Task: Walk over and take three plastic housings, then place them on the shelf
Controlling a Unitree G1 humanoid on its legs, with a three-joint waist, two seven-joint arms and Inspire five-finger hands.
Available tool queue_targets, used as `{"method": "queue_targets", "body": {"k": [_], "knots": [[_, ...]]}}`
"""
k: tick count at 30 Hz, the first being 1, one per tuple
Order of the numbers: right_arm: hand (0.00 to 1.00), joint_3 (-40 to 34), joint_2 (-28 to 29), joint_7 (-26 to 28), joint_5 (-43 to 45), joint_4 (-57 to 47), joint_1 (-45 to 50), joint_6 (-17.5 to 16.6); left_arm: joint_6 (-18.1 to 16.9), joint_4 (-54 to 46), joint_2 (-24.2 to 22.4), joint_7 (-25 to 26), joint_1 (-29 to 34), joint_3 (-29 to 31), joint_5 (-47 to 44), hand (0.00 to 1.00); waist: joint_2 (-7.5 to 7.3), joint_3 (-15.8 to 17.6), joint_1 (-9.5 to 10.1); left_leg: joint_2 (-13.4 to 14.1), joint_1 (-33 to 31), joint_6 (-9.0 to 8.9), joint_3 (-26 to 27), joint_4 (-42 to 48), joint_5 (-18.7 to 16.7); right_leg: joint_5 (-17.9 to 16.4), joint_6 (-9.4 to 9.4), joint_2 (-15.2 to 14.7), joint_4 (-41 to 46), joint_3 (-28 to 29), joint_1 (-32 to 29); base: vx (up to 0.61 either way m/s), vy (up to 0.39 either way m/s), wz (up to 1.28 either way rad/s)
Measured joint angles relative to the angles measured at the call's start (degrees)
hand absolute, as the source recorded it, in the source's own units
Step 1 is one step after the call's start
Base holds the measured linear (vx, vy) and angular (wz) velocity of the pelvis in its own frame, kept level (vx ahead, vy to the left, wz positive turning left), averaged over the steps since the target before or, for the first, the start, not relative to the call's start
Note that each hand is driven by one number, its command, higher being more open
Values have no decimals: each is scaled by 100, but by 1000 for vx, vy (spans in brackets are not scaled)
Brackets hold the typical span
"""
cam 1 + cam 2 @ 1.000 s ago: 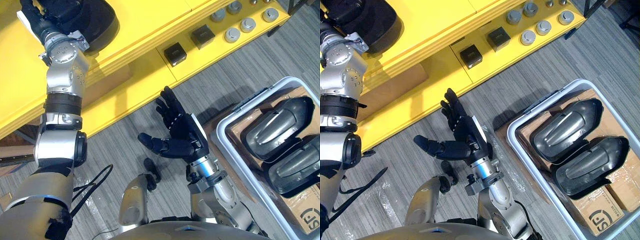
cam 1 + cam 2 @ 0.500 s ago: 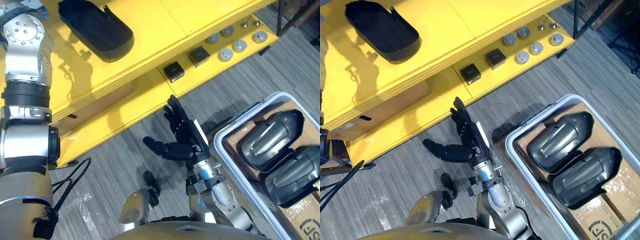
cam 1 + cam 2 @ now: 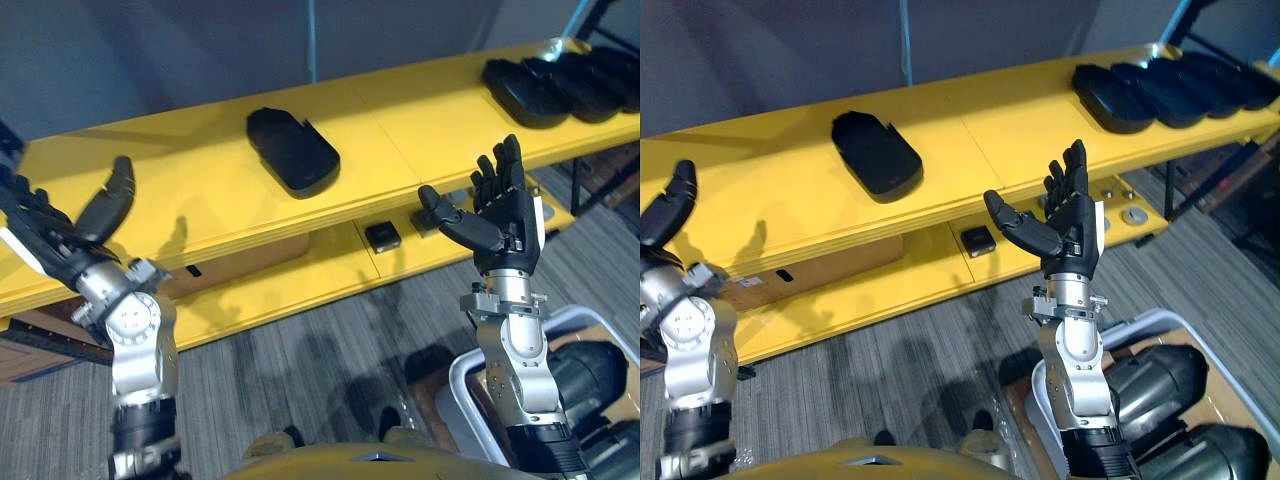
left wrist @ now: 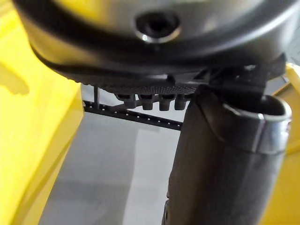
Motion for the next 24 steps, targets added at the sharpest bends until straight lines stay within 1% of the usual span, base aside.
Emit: {"method": "queue_targets", "body": {"k": [1,2,3,4,5,6,7,8,9,12,15,21,23,24], "knots": [[100,1,18,59,-2,1,-2,67,-7,-114,-52,-188,125,-73,-32,100,-1,-10,27,-3,0,-5,-19,-29,-8,-3,1,-1,0,-8,0,-130,-6,18],[100,6,61,111,-7,4,17,177,-46,-335,-125,-525,392,-251,-62,100,-25,-26,131,-50,-19,-14,-25,-66,-2,-40,-4,-40,-1,-10,-28,-153,-8,4],[100,6,117,139,-6,8,25,240,-99,-460,-196,-772,605,-379,-145,100,-36,-33,154,-94,-33,-18,-23,-67,-10,-102,4,-84,0,-26,-29,-159,-10,2],[100,0,200,164,-5,8,52,269,-119,-583,-290,-1008,862,-513,-280,100,-34,-42,146,-136,-48,-22,-30,-72,-13,-164,54,-139,0,-50,-28,-167,-20,6],[100,-2,230,167,-5,8,109,271,-128,-637,-405,-1255,1069,-646,-487,100,19,-76,135,-143,-92,-19,-37,-76,-38,-197,50,-152,21,-73,-56,-155,-11,6],[100,-8,239,162,-3,14,173,271,-132,-663,-532,-1624,1287,-765,-793,100,61,-105,126,-145,-119,-29,-36,-79,-13,-209,54,-163,64,-86,-112,-161,-8,2],[100,-23,249,173,16,18,232,271,-132,-663,-595,-1944,1447,-855,-1007,100,67,-110,113,-136,-137,-42,-30,-92,23,-209,56,-156,83,-85,-148,-109,-5,-1],[100,-39,257,181,18,18,276,270,-132,-661,-605,-2089,1506,-901,-1070,100,59,-114,107,-127,-142,-49,-29,-99,38,-208,56,-148,86,-85,-161,-101,-22,-4],[100,-98,301,232,18,28,403,270,-135,-659,-603,-2389,1578,-996,-1121,100,20,-191,109,-93,-212,-96,-4,-102,81,-208,55,-135,107,-77,-253,-66,-22,-5],[100,-145,461,418,76,136,469,252,-190,-659,-594,-2789,1595,-1028,-1310,100,-65,-256,81,-27,-239,-143,56,-90,118,-189,53,-87,126,-19,-338,-15,-25,-13],[100,-118,466,619,76,181,621,246,-243,-688,-575,-2992,1582,-1164,-1533,100,-121,-292,78,46,-254,-140,109,21,69,-152,23,-29,121,30,-341,15,-32,-13],[100,144,507,981,277,181,729,191,-232,-688,-581,-2896,1571,-1364,-1936,100,-114,-297,27,252,-676,-154,-12,815,-330,-139,-20,135,89,-35,-324,17,-26,6],[100,257,595,1005,280,181,838,191,-219,-680,-584,-2855,1591,-1459,-2086,100,-100,-290,34,251,-809,-151,-97,1045,-439,-162,-56,156,87,-132,-294,-12,-5,21],[100,289,634,1006,280,190,900,193,-205,-651,-584,-2861,1598,-1519,-2097,100,-91,-283,68,237,-834,-144,-170,1101,-463,-177,-78,153,110,-146,-280,-33,22,23]]}}
